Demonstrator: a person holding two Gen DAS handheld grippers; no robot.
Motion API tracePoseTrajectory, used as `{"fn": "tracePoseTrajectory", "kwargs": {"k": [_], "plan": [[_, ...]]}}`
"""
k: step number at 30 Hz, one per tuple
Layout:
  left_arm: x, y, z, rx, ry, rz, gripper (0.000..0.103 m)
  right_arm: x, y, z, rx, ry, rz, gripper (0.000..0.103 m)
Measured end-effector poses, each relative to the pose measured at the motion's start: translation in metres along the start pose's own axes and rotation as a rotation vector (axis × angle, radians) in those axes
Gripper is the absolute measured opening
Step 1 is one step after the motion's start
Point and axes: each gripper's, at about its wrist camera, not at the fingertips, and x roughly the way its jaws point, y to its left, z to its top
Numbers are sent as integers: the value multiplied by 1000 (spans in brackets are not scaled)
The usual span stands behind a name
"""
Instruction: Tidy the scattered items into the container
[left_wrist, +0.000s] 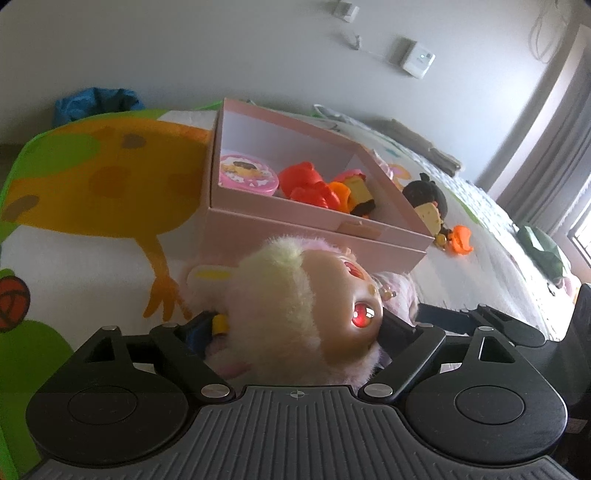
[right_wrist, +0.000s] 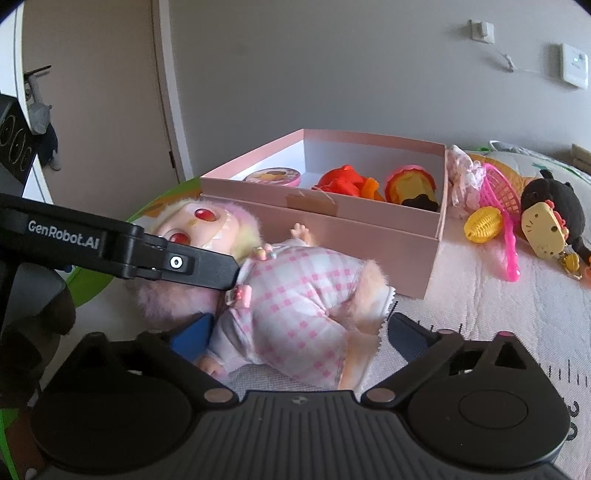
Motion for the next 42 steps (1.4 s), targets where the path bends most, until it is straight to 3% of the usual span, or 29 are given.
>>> {"fn": "tracePoseTrajectory", "kwargs": {"k": [7,15,30,34,42], "plan": [[-4,-9,-1,45,-5,16,84,-4,7,-1,-3,2,-23,94],[-20,-18,-7,68,8,9,84,-29,13,-5,23,4,-8,94],[-61,-49,-5,151,-40,-29,84,-76,17,17,-16,-84,-35,93],[-58,-56,14,198,-48,-48,84,-71,6,44,-67,-139,-80,93],[-13,-56,104,251,-111,-39,84,-6,-26,118,-91,-207,-167,93]]}}
